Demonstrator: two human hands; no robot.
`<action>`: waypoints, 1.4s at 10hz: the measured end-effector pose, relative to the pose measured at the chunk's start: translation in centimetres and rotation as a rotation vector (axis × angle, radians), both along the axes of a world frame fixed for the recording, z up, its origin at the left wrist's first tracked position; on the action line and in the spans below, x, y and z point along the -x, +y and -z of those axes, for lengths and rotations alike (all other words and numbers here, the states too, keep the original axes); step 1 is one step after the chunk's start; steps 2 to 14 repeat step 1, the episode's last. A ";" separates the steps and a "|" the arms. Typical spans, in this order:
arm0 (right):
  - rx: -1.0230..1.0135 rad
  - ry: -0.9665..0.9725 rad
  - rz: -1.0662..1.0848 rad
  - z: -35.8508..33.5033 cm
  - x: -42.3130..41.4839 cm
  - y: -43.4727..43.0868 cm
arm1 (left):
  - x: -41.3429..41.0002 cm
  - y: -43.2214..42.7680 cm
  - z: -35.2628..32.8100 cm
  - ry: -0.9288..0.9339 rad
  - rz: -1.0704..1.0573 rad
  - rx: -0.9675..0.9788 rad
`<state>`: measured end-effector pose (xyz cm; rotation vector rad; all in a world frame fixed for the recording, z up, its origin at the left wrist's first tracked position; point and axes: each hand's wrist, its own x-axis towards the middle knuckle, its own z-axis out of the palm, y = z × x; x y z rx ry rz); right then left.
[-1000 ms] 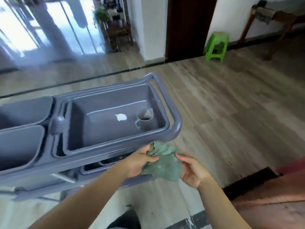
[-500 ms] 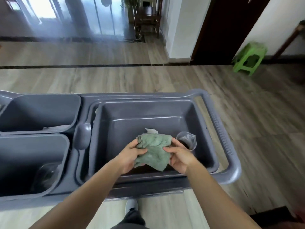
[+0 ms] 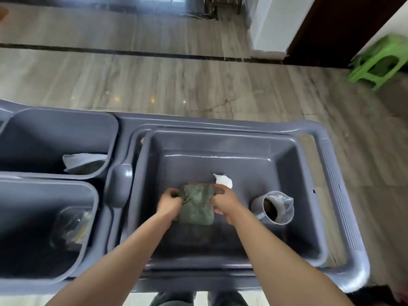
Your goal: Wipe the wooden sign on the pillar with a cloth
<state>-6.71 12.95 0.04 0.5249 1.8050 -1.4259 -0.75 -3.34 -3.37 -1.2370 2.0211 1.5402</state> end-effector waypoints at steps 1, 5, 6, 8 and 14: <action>-0.060 -0.002 -0.172 -1.0 0.5 0.8 | -0.7 -0.1 -0.3 -0.046 0.097 0.093; -0.060 -0.002 -0.172 -1.0 0.5 0.8 | -0.7 -0.1 -0.3 -0.046 0.097 0.093; -0.060 -0.002 -0.172 -1.0 0.5 0.8 | -0.7 -0.1 -0.3 -0.046 0.097 0.093; -0.060 -0.002 -0.172 -1.0 0.5 0.8 | -0.7 -0.1 -0.3 -0.046 0.097 0.093; -0.060 -0.002 -0.172 -1.0 0.5 0.8 | -0.7 -0.1 -0.3 -0.046 0.097 0.093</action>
